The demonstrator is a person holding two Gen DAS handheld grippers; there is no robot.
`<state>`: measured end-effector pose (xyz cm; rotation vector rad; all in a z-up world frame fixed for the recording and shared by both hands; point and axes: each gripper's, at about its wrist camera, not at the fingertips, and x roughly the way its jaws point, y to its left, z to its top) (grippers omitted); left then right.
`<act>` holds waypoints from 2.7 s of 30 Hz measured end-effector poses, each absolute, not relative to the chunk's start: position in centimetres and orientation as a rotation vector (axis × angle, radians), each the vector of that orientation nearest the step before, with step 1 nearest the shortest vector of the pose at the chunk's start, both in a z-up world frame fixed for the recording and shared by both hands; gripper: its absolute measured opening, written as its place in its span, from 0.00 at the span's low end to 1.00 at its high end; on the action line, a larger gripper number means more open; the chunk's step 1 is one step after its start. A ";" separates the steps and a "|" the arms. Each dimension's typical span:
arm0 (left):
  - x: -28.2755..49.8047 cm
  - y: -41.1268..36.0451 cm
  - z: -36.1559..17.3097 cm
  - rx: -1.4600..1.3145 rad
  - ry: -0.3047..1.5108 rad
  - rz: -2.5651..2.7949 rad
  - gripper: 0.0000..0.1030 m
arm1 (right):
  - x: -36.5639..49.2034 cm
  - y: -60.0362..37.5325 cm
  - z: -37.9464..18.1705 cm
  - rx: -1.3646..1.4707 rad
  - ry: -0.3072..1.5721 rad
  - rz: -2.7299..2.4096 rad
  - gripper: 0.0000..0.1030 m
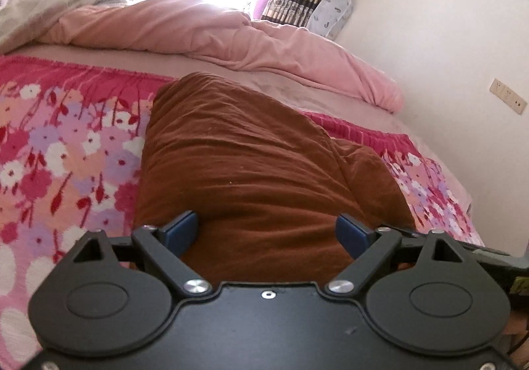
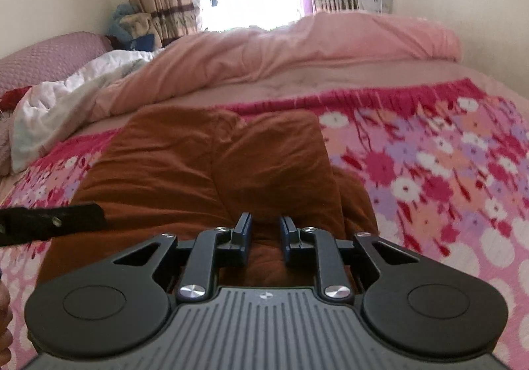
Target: Fold large clothes
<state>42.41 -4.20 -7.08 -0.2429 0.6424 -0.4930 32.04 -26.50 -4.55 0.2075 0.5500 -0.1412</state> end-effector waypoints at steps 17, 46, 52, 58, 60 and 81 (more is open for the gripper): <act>35.0 -3.5 -3.4 -0.161 0.529 -0.466 0.88 | 25.8 -24.7 -0.7 0.136 0.432 -0.111 0.23; 33.9 -3.7 -3.7 -0.155 0.503 -0.470 0.88 | 22.9 -24.9 -1.5 0.163 0.419 -0.116 0.23; 37.3 -4.8 -4.2 -0.139 0.550 -0.467 0.88 | 26.0 -25.4 -1.2 0.160 0.441 -0.141 0.23; 38.5 -5.3 -7.1 -0.121 0.600 -0.457 0.88 | 28.1 -26.1 -3.8 0.163 0.511 -0.159 0.21; 38.4 -5.8 -7.2 -0.086 0.590 -0.453 0.88 | 28.3 -26.3 -4.4 0.171 0.517 -0.155 0.21; 32.2 -4.6 -9.3 -0.138 0.618 -0.465 0.88 | 23.6 -25.0 -5.0 0.159 0.502 -0.136 0.22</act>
